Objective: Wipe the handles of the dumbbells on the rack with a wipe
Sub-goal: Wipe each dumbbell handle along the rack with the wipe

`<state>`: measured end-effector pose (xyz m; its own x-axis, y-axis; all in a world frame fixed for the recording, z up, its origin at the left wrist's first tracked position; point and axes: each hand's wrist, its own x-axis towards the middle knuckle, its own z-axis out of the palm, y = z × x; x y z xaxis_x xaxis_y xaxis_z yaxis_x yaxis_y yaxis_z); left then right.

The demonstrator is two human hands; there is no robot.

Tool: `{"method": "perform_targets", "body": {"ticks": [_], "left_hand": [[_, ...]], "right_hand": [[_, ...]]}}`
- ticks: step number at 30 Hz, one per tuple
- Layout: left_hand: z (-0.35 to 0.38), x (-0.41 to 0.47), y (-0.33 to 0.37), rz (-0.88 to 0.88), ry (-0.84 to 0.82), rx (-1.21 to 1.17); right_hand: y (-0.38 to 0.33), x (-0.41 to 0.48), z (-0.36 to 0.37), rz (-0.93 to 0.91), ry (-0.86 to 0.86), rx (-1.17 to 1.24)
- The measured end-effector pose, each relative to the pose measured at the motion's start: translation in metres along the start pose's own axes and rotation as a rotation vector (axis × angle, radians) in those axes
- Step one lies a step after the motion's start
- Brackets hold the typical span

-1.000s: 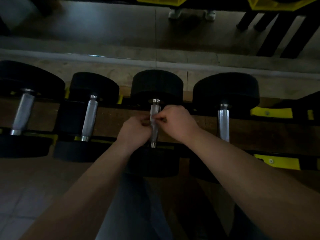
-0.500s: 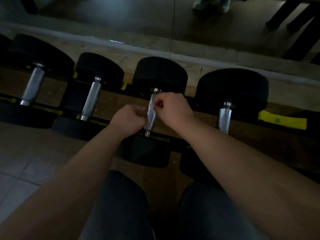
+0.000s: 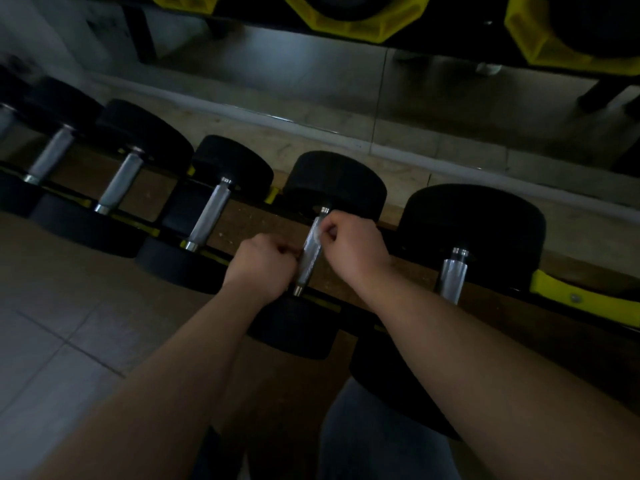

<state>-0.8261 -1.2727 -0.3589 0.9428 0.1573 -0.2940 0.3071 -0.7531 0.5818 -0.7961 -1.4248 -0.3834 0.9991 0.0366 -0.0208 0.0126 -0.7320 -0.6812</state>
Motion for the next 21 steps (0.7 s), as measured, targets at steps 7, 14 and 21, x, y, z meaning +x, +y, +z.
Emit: {"method": "perform_targets", "body": {"ticks": [7, 14, 21], "left_hand": [[-0.001, 0.008, -0.004, 0.043, -0.052, -0.028], [-0.007, 0.035, -0.022, 0.157, -0.253, -0.078], [-0.049, 0.076, -0.025, 0.209, -0.691, -0.123]], "right_hand": [[-0.015, -0.011, 0.007, -0.054, -0.246, -0.164], [-0.025, -0.004, 0.003, 0.042, 0.003, -0.235], [-0.044, -0.007, 0.017, 0.275, 0.115, -0.241]]}}
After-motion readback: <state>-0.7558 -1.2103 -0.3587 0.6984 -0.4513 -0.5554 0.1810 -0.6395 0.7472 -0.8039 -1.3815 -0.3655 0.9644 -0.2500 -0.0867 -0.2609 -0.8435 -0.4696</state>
